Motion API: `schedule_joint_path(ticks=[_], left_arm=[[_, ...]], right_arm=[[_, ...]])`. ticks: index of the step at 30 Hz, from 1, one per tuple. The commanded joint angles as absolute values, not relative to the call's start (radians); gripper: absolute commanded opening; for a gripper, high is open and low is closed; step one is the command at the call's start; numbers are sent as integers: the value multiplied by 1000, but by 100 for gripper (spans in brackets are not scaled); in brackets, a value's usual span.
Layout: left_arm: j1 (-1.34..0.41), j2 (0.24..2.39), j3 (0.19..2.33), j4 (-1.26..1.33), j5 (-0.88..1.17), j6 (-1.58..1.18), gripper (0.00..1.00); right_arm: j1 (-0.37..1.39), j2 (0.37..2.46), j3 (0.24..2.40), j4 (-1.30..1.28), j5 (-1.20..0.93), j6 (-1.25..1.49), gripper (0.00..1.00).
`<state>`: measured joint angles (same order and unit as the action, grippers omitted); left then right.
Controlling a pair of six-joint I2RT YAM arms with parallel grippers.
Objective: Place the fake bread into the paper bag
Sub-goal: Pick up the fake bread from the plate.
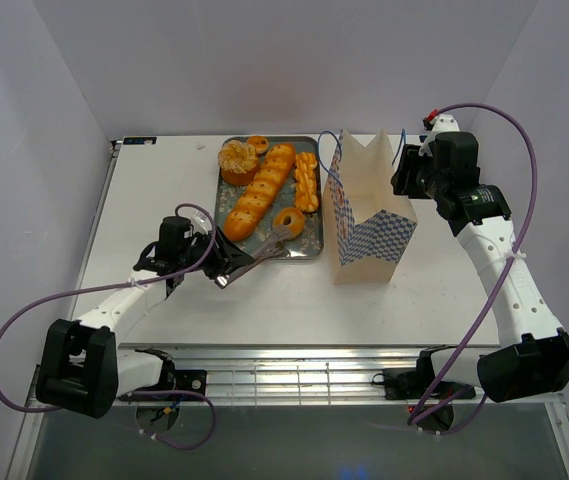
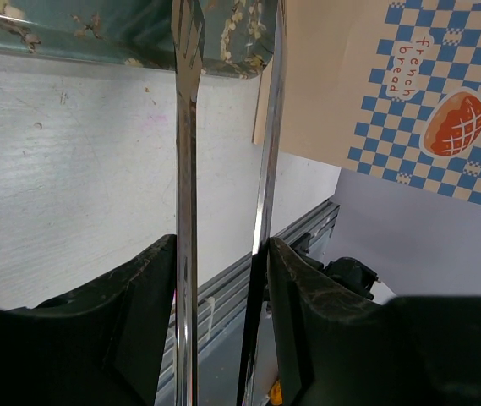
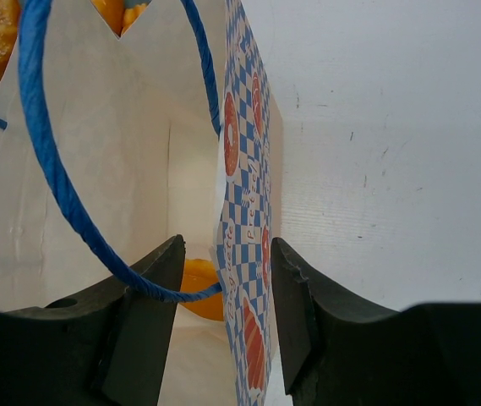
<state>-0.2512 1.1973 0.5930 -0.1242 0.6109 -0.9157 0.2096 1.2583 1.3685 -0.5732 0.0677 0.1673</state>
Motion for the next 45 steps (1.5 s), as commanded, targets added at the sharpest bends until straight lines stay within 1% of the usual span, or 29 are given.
schedule_joint_path(ticks=[1,7,24,27,28,29,32,35,40,45], left_arm=[[-241,1201,584,-94,611,-917,56],[-236,1249,603,-98,601,-905,56],[-233,1408,667,34,617,-923,55],[-233,1423,678,49,626,-931,47],[-233,1424,684,52,627,-931,43],[-233,1422,686,54,627,-931,36],[-233,1391,698,31,609,-919,26],[-233,1330,718,-30,572,-896,21],[-233,1183,797,-161,517,-845,18],[-233,1065,941,-327,498,-782,17]], right_arm=[[209,1238,1361,-537,66,155,51],[207,1235,1358,-534,69,155,51],[207,1243,1356,-531,75,152,51],[207,1243,1358,-531,72,152,51],[209,1243,1358,-531,72,152,51],[207,1243,1358,-531,74,152,51],[209,1241,1361,-534,75,152,51],[209,1243,1362,-534,74,152,51],[207,1241,1362,-534,71,153,51],[209,1238,1358,-529,67,158,51]])
